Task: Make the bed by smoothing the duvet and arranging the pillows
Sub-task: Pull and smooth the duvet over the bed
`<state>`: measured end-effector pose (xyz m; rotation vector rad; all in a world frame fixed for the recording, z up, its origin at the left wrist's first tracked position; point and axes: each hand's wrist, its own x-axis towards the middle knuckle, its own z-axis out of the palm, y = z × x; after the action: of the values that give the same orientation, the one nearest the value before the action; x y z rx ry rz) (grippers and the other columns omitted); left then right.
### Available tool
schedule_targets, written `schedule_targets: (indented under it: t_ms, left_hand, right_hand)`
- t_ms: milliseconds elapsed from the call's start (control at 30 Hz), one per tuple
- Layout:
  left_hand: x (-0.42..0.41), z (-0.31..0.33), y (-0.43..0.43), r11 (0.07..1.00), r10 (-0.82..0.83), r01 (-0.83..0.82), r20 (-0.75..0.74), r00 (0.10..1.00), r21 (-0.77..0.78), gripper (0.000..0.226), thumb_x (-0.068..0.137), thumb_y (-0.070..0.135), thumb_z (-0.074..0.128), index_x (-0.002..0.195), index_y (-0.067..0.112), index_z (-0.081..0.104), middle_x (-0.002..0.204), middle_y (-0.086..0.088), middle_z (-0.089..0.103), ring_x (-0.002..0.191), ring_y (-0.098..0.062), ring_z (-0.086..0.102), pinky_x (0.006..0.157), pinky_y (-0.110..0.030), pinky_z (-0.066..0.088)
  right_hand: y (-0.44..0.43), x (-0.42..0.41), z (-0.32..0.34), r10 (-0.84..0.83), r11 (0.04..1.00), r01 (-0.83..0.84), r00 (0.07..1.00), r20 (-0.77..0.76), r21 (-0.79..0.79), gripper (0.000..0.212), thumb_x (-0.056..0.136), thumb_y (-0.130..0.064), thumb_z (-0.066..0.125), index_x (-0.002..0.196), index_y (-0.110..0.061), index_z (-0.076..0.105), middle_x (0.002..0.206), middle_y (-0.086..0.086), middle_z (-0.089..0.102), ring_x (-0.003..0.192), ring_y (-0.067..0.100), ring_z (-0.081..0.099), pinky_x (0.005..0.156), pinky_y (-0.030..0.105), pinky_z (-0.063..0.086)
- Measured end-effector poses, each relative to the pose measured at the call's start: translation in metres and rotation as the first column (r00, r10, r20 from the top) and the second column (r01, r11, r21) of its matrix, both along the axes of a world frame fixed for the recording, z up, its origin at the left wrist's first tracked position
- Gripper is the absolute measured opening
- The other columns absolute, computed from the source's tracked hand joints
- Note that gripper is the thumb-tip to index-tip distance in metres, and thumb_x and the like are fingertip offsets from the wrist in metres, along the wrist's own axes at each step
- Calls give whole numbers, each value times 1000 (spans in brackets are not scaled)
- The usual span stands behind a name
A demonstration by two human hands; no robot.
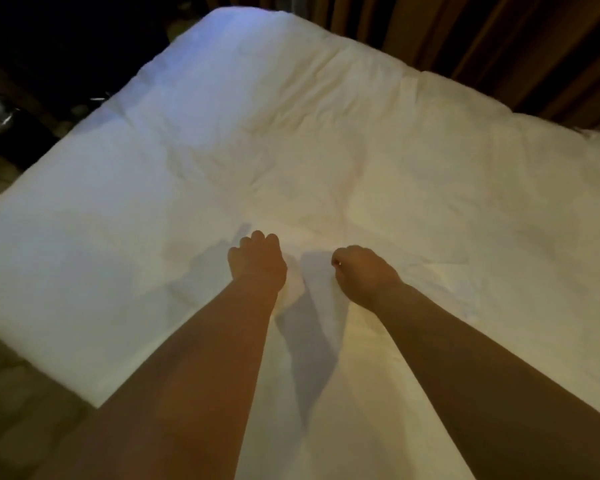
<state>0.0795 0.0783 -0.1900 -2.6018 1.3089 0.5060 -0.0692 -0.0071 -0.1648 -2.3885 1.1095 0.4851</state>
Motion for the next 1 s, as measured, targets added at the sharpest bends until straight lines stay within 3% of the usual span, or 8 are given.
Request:
schedule_targets:
  t_ms: [133, 200, 367, 467, 600, 833, 933, 1000]
  left_hand:
    - [35, -38, 39, 953, 283, -251, -194, 939, 171, 53, 93, 59, 41, 121, 15, 52, 117, -8, 57, 107, -28, 57, 86, -39, 44]
    - [36, -51, 47, 944, 301, -235, -311, 901, 232, 57, 90, 67, 37, 119, 22, 56, 109, -5, 61, 100, -25, 60, 88, -38, 44]
    - [23, -61, 67, 959, 275, -182, -573, 772, 215, 46, 105, 21, 35, 148, 6, 31, 146, -17, 39, 132, -31, 42, 108, -36, 33]
    - [6, -75, 88, 935, 351, -292, -640, 684, 200, 42, 103, 19, 36, 141, 2, 40, 143, -20, 43, 129, -32, 45, 102, -36, 37]
    - [-19, -78, 113, 866, 437, -487, -646, 626, 115, 24, 96, 24, 42, 102, 9, 61, 110, -12, 67, 95, -26, 60, 74, -28, 39]
    - [-69, -29, 109, 851, 371, -525, -689, 623, -17, 26, 97, 21, 46, 107, 9, 67, 109, -12, 68, 99, -26, 64, 79, -32, 48]
    - [-113, 20, 100, 733, 319, -679, -866, 385, -31, 34, 101, 13, 44, 131, -1, 53, 135, -22, 54, 105, -14, 67, 69, -21, 55]
    - [-153, 43, 101, 706, 280, -708, -914, 293, -11, 35, 101, 13, 45, 133, -1, 51, 138, -22, 51, 109, -21, 65, 60, -20, 55]
  right_hand:
    - [26, 69, -13, 130, 986, -129, 991, -7, 103, 36, 99, -15, 35, 131, -21, 49, 136, 7, 51, 122, 27, 49, 100, 37, 39]
    - [41, 87, -18, 228, 969, -227, 974, -5, 98, 37, 97, -15, 40, 131, -24, 48, 134, 5, 51, 121, 26, 49, 98, 38, 42]
    - [75, 117, -46, 502, 864, -499, 865, -31, 70, 39, 94, -16, 50, 132, -24, 49, 138, 0, 47, 121, 27, 49, 98, 42, 45]
    - [91, 112, -55, 608, 783, -622, 770, -193, -15, 28, 95, -24, 48, 122, -24, 54, 127, -1, 52, 115, 25, 47, 90, 36, 41]
    - [106, 100, -51, 555, 810, -580, 806, -205, -87, 29, 95, -23, 46, 122, -15, 53, 125, 5, 48, 119, 28, 42, 97, 38, 36]
    - [113, 44, -13, 423, 866, -442, 897, -130, -233, 31, 95, -23, 48, 124, -12, 52, 128, 6, 46, 121, 30, 40, 96, 38, 40]
    - [113, -6, 18, 352, 879, -356, 933, -74, -317, 30, 95, -21, 48, 124, -12, 52, 129, 7, 46, 121, 30, 40, 95, 38, 41]
    - [115, -54, 44, 283, 889, -272, 959, -24, -368, 28, 95, -18, 48, 122, -11, 53, 129, 8, 46, 120, 31, 41, 93, 39, 42]
